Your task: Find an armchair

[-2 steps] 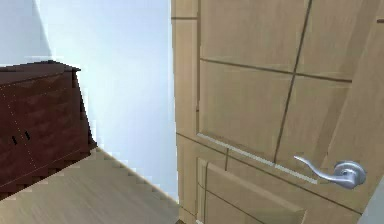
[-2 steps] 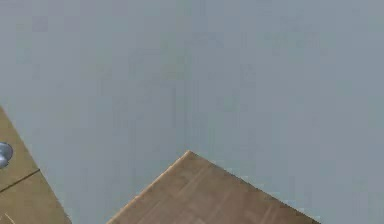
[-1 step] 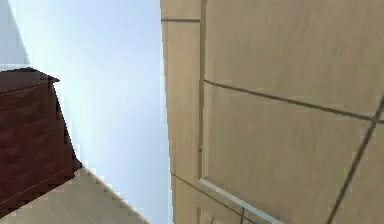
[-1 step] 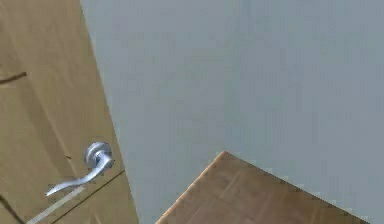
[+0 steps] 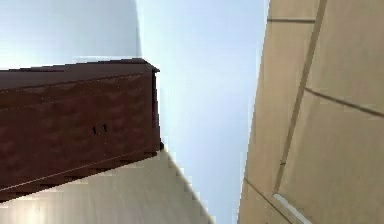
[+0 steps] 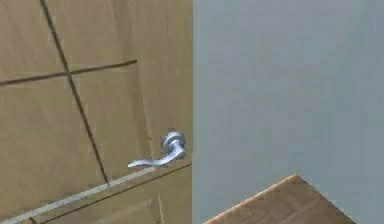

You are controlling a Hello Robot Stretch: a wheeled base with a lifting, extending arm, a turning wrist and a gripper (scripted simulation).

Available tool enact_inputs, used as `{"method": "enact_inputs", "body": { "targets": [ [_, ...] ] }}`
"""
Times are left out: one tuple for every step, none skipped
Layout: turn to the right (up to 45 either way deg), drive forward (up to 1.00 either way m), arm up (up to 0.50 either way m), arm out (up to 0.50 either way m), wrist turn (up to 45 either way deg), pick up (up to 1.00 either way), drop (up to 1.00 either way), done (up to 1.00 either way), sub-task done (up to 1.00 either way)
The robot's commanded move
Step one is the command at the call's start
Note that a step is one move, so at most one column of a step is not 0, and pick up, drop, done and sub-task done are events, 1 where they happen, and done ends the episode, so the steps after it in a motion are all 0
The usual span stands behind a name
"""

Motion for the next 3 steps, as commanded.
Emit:
{"method": "enact_inputs", "body": {
  "targets": [
    [0.0, 0.35, 0.0, 0.0, 0.0, 0.0, 0.0, 0.0, 0.0],
    [-24.0, 0.0, 0.0, 0.0, 0.0, 0.0, 0.0, 0.0, 0.0],
    [-3.0, 0.0, 0.0, 0.0, 0.0, 0.0, 0.0, 0.0, 0.0]
  ]
}}
